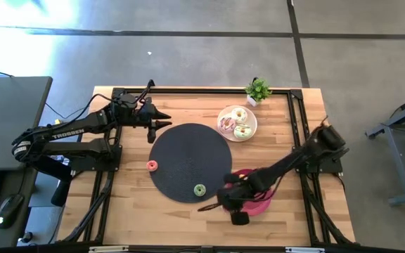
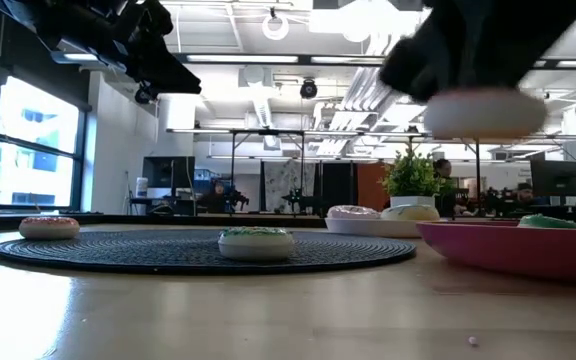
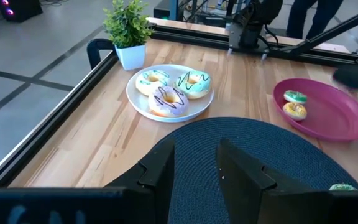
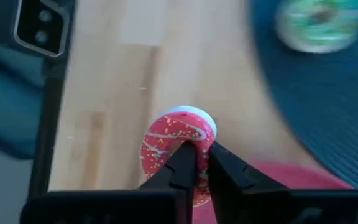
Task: Pick & Place donuts
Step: Put the right small pink donut into the red plate
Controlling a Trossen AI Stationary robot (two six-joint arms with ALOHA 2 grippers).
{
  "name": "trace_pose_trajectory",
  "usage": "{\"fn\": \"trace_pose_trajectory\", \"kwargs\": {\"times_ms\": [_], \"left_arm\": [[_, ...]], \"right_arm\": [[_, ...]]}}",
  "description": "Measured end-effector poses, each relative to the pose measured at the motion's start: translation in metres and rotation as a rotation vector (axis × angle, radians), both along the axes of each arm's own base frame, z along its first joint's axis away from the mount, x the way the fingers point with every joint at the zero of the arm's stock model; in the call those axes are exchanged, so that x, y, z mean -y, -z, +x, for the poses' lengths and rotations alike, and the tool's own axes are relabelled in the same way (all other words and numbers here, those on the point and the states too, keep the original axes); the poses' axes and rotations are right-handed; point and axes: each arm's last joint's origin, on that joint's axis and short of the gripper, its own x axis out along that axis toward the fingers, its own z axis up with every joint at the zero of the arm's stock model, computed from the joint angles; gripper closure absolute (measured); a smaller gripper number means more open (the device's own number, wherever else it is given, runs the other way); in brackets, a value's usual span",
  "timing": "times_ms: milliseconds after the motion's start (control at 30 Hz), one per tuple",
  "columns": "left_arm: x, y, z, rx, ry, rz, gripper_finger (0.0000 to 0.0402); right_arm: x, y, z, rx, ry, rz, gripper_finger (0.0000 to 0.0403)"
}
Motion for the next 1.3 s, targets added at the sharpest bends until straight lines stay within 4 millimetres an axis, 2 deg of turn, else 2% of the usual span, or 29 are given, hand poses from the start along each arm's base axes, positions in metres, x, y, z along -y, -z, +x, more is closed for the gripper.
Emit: {"fn": "trace_pose_trajectory", "kwargs": {"times_ms": [100,300,467,633,1000,1300], "left_arm": [[0.0,0.0,0.0,0.0,0.0,0.0,0.0289],[0.0,0.0,0.0,0.0,0.0,0.0,0.0289],[0.0,0.0,0.0,0.0,0.0,0.0,0.0289],[0.0,0.0,0.0,0.0,0.0,0.0,0.0289],[0.0,0.0,0.0,0.0,-0.001,0.0,0.0289],[0.0,0.0,0.0,0.0,-0.001,0.0,0.0289]], "right_arm": [[0.007,-0.018,-0.022,-0.065,0.101,-0.08,0.0395],[0.009,-0.013,-0.056,-0.318,0.315,-0.188,0.0385],[0.006,0.01,-0.071,-0.397,0.354,-0.186,0.0397],[0.012,0.036,-0.089,-0.467,0.442,-0.225,0.0385],[0.028,0.062,-0.101,-0.489,0.484,-0.3,0.0382],[0.028,0.058,-0.096,-0.472,0.436,-0.295,0.0317]]}}
